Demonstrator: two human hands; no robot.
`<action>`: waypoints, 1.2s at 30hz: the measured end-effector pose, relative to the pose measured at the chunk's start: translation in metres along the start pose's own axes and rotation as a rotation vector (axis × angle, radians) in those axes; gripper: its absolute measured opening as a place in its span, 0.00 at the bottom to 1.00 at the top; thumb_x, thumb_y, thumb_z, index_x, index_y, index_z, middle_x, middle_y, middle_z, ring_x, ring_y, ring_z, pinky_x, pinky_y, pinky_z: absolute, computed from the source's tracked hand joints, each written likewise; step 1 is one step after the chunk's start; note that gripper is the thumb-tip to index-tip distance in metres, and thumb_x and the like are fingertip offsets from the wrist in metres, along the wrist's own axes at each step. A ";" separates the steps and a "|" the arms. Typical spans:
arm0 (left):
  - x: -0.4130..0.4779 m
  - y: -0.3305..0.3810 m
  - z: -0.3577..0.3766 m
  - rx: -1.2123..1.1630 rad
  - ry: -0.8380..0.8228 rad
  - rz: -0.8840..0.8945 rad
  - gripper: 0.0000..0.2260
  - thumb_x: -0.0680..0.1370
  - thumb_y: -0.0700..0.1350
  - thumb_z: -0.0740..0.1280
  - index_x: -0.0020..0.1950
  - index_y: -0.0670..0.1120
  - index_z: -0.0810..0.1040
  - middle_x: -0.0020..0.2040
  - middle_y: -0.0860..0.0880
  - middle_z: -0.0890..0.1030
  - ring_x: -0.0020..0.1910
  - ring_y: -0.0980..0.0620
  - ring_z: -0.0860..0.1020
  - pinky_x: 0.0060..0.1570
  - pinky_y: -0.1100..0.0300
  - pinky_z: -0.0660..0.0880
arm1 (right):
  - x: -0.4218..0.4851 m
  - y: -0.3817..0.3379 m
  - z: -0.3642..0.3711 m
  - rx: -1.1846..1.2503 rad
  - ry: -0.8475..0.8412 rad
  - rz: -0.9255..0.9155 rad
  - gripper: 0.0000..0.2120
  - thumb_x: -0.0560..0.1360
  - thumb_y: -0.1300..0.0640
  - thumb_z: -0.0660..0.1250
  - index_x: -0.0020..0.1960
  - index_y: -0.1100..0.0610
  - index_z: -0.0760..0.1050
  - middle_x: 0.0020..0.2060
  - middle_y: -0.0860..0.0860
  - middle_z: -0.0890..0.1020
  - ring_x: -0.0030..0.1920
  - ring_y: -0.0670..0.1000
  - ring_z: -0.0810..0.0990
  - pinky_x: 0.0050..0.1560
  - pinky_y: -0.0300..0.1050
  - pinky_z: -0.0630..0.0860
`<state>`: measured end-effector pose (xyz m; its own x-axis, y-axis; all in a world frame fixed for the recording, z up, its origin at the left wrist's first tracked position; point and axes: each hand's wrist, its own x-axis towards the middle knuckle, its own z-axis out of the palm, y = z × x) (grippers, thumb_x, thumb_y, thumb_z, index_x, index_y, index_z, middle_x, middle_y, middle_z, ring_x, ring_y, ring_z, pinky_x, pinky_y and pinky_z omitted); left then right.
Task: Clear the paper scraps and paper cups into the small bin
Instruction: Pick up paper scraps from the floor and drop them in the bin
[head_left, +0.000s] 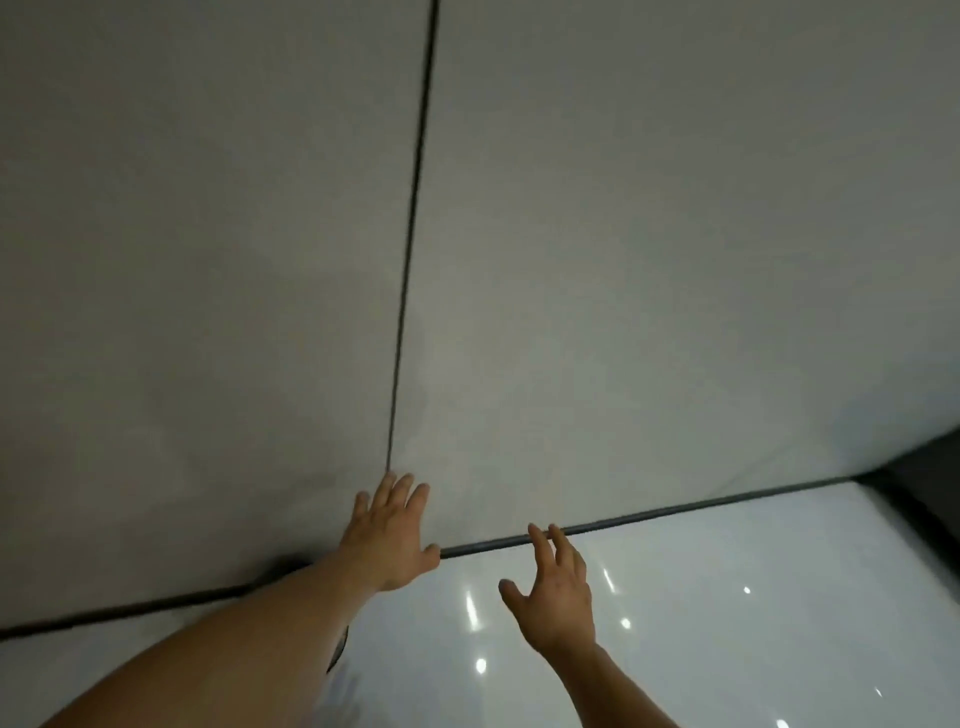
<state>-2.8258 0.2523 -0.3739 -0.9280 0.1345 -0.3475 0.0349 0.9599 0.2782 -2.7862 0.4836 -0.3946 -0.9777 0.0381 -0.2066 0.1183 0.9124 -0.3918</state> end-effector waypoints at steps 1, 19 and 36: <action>0.007 0.023 -0.006 0.041 0.003 0.053 0.38 0.76 0.62 0.58 0.79 0.49 0.45 0.79 0.48 0.44 0.77 0.46 0.40 0.74 0.44 0.44 | -0.005 0.016 -0.013 0.024 0.045 0.044 0.37 0.75 0.40 0.64 0.78 0.45 0.51 0.78 0.47 0.52 0.77 0.50 0.52 0.70 0.46 0.62; -0.017 0.539 0.079 0.366 -0.029 0.849 0.36 0.76 0.63 0.59 0.78 0.49 0.49 0.79 0.48 0.49 0.77 0.47 0.46 0.73 0.44 0.50 | -0.216 0.388 -0.196 0.218 0.546 0.712 0.37 0.76 0.42 0.64 0.79 0.45 0.50 0.78 0.47 0.49 0.77 0.51 0.48 0.72 0.50 0.60; -0.020 0.915 0.202 0.378 -0.190 1.315 0.35 0.75 0.62 0.60 0.78 0.49 0.52 0.79 0.49 0.51 0.78 0.48 0.46 0.73 0.46 0.52 | -0.286 0.655 -0.301 0.264 0.620 1.209 0.39 0.75 0.42 0.65 0.79 0.46 0.48 0.78 0.48 0.50 0.77 0.52 0.48 0.71 0.53 0.60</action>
<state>-2.7001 1.1777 -0.2932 -0.0712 0.9869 -0.1451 0.9633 0.1058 0.2466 -2.4816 1.1924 -0.3223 -0.1535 0.9788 -0.1352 0.9004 0.0822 -0.4271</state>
